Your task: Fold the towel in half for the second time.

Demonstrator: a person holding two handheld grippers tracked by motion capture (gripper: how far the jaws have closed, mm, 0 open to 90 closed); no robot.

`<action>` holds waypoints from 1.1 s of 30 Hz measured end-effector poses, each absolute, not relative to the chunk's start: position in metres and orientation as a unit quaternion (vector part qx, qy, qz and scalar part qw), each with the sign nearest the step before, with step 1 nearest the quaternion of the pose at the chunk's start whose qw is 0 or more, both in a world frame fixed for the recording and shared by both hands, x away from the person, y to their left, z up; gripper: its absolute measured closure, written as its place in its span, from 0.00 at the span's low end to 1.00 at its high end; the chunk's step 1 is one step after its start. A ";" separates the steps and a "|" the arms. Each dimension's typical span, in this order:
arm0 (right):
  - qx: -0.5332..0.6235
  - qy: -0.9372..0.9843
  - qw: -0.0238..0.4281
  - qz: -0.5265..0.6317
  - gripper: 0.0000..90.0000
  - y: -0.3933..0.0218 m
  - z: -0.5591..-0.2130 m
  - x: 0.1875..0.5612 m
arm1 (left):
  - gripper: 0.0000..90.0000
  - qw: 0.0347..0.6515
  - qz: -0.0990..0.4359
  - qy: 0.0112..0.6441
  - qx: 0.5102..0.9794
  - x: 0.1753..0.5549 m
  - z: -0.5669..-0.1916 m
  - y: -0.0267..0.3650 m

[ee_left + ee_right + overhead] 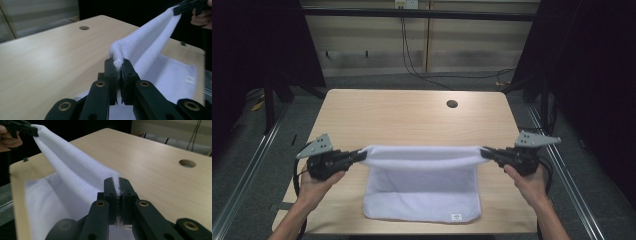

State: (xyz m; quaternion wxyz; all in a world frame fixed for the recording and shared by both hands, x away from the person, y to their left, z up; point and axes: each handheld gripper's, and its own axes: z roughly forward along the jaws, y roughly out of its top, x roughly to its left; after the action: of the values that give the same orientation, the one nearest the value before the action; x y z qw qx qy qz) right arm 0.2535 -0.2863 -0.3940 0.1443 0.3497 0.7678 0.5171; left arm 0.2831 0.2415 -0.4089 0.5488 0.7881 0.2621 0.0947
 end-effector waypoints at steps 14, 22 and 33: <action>0.338 0.821 0.031 0.460 0.92 -0.272 -0.469 0.186 | 0.93 0.481 0.000 0.245 0.842 0.233 -0.471 0.248; 0.342 0.803 0.024 0.487 0.76 -0.281 -0.464 0.172 | 0.76 0.505 0.008 0.252 0.825 0.218 -0.462 0.256; 0.425 0.745 0.130 0.497 0.57 -0.306 -0.463 0.205 | 0.48 0.510 0.074 0.376 0.770 0.274 -0.463 0.269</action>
State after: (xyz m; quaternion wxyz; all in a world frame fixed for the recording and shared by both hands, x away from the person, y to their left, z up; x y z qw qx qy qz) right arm 0.2048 -0.3057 -0.4625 0.1302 0.4255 0.7450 0.4970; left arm 0.2738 0.2686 -0.4633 0.5099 0.7701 0.3763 0.0737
